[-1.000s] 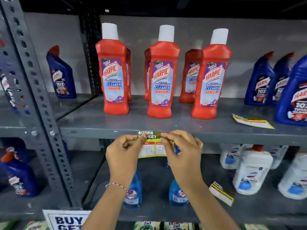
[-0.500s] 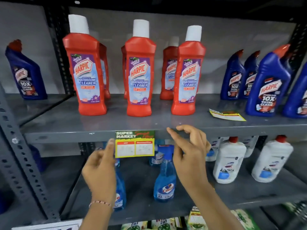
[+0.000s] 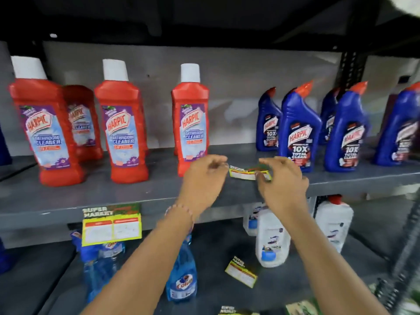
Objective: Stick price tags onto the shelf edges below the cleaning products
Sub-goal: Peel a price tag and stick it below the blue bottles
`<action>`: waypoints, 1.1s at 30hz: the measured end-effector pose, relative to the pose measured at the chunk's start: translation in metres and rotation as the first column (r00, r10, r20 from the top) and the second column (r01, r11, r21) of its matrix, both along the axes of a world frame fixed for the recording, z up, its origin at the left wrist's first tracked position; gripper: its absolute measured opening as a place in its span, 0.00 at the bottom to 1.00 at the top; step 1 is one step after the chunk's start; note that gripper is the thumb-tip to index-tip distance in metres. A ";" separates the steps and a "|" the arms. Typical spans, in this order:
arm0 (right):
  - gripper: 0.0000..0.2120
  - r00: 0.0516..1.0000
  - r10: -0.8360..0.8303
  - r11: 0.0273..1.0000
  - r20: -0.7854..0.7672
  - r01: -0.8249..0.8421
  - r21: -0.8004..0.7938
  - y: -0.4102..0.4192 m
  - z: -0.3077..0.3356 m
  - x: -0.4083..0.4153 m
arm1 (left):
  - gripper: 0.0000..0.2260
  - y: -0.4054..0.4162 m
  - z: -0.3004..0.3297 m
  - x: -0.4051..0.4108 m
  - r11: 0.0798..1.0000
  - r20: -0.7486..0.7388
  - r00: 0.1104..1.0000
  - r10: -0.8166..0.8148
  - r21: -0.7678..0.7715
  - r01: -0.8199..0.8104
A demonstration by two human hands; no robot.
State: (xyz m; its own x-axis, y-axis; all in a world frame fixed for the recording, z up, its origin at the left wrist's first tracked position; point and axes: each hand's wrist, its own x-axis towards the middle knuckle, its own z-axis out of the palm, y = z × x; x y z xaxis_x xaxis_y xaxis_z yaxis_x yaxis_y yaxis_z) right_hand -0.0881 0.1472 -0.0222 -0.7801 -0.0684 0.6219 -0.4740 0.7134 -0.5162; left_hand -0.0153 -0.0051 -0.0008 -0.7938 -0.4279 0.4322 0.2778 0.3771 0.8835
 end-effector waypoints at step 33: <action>0.19 0.944 0.286 0.583 -0.167 -0.310 -0.751 0.205 -0.048 -0.086 | 0.08 0.231 -0.031 -0.113 0.986 0.107 0.994 -0.030 -0.162 0.047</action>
State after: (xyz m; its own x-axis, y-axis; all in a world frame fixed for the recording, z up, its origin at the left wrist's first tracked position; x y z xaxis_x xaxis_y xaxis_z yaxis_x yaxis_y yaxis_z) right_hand -0.1740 0.3524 -0.0702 -0.7878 0.2102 0.5790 -0.6077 -0.1122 -0.7862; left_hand -0.1284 0.2257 -0.0315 -0.8525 -0.3265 0.4082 0.2048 0.5098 0.8356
